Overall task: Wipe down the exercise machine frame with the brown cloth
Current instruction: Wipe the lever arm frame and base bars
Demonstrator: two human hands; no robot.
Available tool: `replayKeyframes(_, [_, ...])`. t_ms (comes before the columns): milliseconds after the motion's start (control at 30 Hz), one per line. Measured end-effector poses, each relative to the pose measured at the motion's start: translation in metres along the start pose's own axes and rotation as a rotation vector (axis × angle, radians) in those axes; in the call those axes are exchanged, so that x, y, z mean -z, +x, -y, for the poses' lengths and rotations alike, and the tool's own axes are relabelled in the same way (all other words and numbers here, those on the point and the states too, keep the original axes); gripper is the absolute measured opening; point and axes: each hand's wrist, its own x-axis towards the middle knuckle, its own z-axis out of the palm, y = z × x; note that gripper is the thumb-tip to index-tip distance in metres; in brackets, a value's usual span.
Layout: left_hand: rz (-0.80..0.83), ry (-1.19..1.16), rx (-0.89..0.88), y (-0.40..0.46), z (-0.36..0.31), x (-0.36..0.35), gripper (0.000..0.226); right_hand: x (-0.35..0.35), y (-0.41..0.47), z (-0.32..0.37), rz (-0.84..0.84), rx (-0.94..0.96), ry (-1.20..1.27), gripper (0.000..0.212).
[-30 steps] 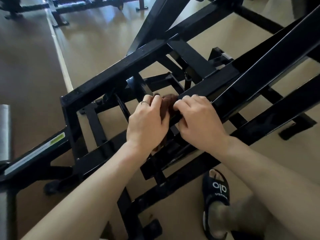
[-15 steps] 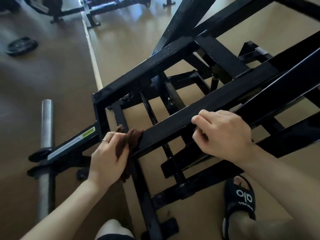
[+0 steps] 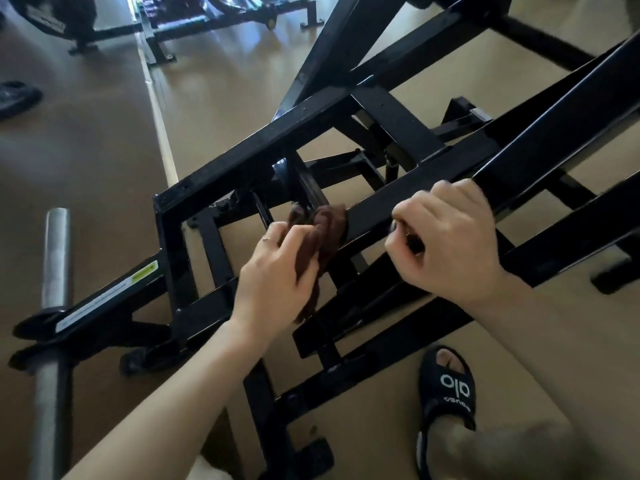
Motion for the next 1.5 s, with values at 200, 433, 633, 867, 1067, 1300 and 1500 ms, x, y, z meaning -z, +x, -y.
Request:
replayKeyframes(200, [0.008, 0.113, 0.01, 0.021, -0.006, -0.003, 0.029, 0.0, -0.003, -0.035, -0.153, 0.024, -0.316, 0.028])
replayKeyframes(433, [-0.062, 0.119, -0.059, 0.099, -0.076, -0.061, 0.029, -0.006, -0.004, -0.044, -0.189, 0.092, -0.307, 0.027])
replayKeyframes(633, [0.031, -0.004, -0.173, 0.061, -0.046, -0.042, 0.037, -0.006, -0.003, -0.041, -0.181, 0.048, -0.301, 0.03])
replayKeyframes(867, [0.083, 0.026, -0.139, 0.04, -0.02, -0.022, 0.038, -0.01, -0.004, -0.038, -0.212, 0.041, -0.325, 0.026])
replayKeyframes(1067, [0.089, 0.009, -0.149, 0.104, -0.077, -0.054, 0.034, -0.007, -0.003, -0.038, -0.198, 0.045, -0.326, 0.028])
replayKeyframes(1300, [0.147, -0.061, -0.183, 0.099, -0.08, -0.053, 0.045, -0.005, -0.002, -0.038, -0.199, 0.044, -0.303, 0.027])
replayKeyframes(1500, [0.146, -0.02, -0.235, 0.035, -0.011, -0.02, 0.043, -0.005, -0.003, -0.036, -0.2, 0.008, -0.259, 0.034])
